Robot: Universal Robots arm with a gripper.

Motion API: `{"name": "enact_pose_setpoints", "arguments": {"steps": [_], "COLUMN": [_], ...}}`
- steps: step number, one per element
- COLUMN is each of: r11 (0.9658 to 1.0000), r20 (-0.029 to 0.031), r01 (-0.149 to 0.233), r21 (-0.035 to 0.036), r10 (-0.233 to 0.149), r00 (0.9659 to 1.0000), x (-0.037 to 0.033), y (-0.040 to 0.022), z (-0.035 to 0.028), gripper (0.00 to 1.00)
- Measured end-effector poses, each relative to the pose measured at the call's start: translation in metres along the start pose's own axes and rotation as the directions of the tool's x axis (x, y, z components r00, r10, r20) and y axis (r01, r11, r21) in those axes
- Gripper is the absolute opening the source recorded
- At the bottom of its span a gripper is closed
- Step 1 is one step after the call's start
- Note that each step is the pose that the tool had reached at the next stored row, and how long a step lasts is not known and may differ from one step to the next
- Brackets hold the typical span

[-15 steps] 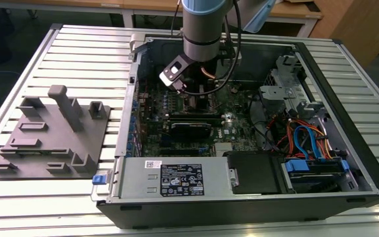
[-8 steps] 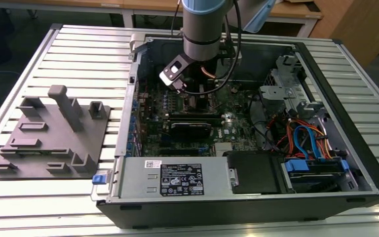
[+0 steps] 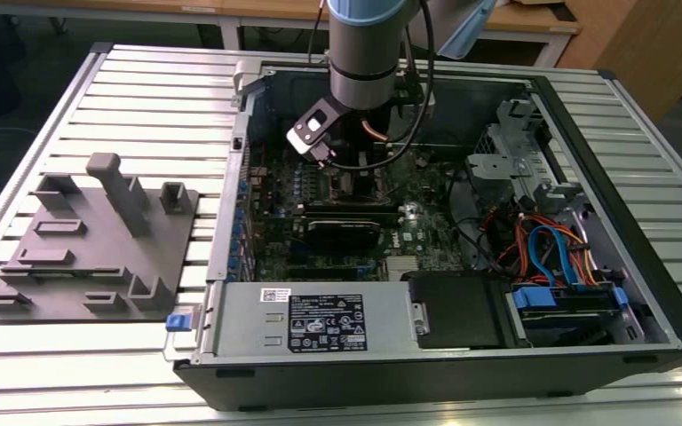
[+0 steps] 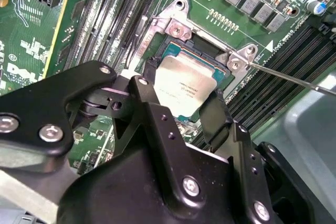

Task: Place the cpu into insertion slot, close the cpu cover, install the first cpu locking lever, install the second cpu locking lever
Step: 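Place the cpu into insertion slot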

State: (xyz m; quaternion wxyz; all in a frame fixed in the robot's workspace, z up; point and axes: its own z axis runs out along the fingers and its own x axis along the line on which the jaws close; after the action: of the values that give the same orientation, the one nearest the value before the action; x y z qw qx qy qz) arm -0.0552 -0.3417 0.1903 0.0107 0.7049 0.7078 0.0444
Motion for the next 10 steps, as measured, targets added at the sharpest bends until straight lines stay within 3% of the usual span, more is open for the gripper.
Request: {"name": "enact_pose_setpoints", "arguments": {"steps": [5, 6, 7, 10], "r11": [1.0000, 1.0000, 1.0000, 1.0000], "r20": [-0.0002, 0.0001, 0.0000, 0.0000], "r01": [0.000, 0.000, 0.000, 0.000], "r21": [-0.0001, 0.0000, 0.0000, 0.0000], "r10": [0.000, 0.000, 0.000, 0.000], "r00": [1.0000, 1.0000, 1.0000, 1.0000], "x": [0.0000, 0.0000, 0.0000, 0.0002], "y": [0.0000, 0.0000, 0.0001, 0.0004], "z": [0.0001, -0.0004, -0.0012, -0.0051], "gripper": [0.65, 0.65, 0.71, 0.71]}}
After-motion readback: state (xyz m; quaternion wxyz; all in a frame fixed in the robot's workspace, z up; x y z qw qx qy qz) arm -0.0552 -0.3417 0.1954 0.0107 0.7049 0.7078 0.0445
